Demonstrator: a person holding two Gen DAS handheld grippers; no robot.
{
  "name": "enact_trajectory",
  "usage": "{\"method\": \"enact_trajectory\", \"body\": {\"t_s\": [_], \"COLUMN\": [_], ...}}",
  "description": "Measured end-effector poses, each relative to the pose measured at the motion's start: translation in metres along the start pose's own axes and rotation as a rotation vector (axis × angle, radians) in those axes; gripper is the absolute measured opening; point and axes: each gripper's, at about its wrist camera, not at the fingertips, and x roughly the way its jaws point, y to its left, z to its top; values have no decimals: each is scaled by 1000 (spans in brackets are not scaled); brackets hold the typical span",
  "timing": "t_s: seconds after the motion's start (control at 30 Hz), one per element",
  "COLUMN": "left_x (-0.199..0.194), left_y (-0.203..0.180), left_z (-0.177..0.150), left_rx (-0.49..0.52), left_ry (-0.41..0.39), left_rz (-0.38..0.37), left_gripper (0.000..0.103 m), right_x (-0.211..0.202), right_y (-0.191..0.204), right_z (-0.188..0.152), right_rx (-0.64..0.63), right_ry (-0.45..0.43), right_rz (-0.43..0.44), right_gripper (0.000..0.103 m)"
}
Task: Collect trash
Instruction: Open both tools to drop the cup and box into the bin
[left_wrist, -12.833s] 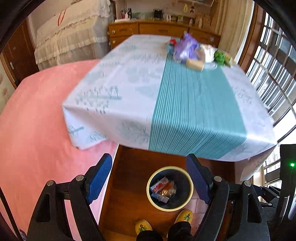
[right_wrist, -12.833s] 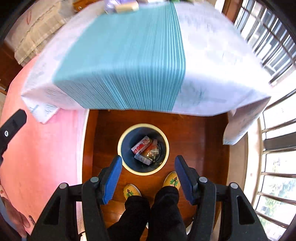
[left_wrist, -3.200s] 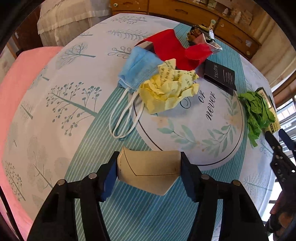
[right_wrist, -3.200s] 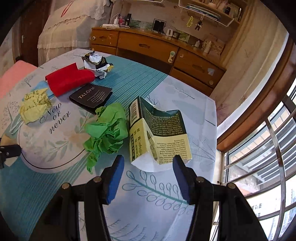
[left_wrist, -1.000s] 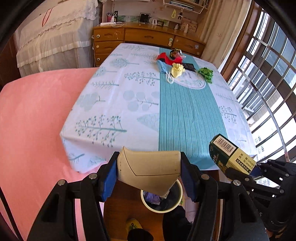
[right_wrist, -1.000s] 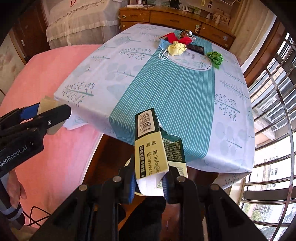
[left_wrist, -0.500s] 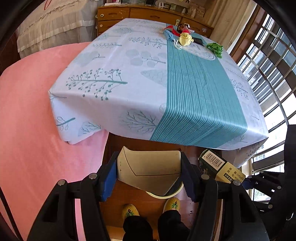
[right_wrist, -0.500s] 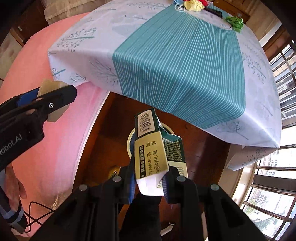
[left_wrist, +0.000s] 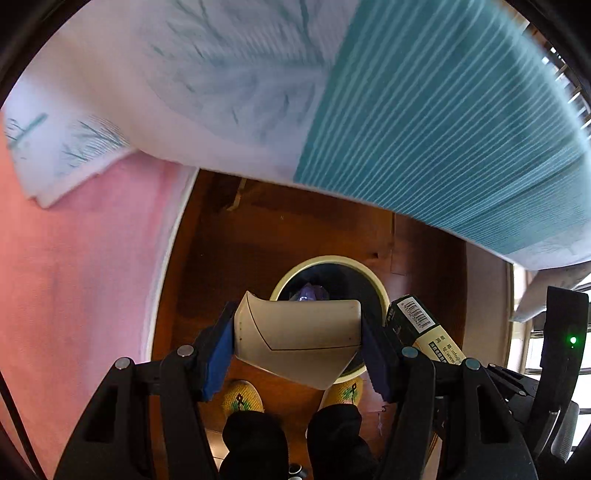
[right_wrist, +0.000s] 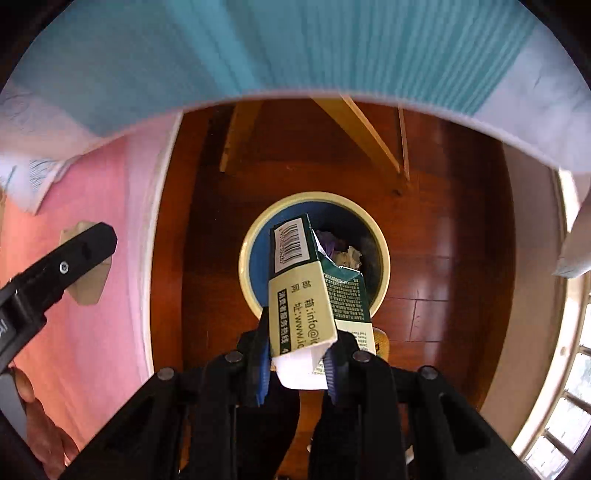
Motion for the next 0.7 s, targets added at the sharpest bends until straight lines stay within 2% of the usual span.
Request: {"method": "enact_trajectory", "body": {"t_s": [0.13, 0.27, 0.33, 0.4, 0.43, 0.53, 0.7], "left_x": [43, 74, 85, 90, 92, 95, 84], "left_y": [-5, -6, -6, -8, -11, -18, -22], "left_z": [1, 3, 4, 2, 1, -3, -8], "left_rx": [11, 3, 3, 13, 21, 52, 46], "left_ry": [31, 77, 94, 93, 92, 88, 51], "left_rz": [7, -56, -81, -107, -118, -108, -66], "left_gripper": [60, 61, 66, 78, 79, 79, 80], "right_x": [39, 63, 68, 71, 74, 76, 70], "right_y": [-19, -39, -47, -54, -53, -58, -64], "right_z": [10, 15, 17, 20, 22, 24, 23], "right_rx": [54, 128, 155, 177, 186, 202, 187], "right_ry": [15, 29, 11, -2, -5, -21, -43], "right_rz": [43, 109, 118, 120, 123, 118, 114], "right_gripper": [26, 26, 32, 45, 47, 47, 47]}}
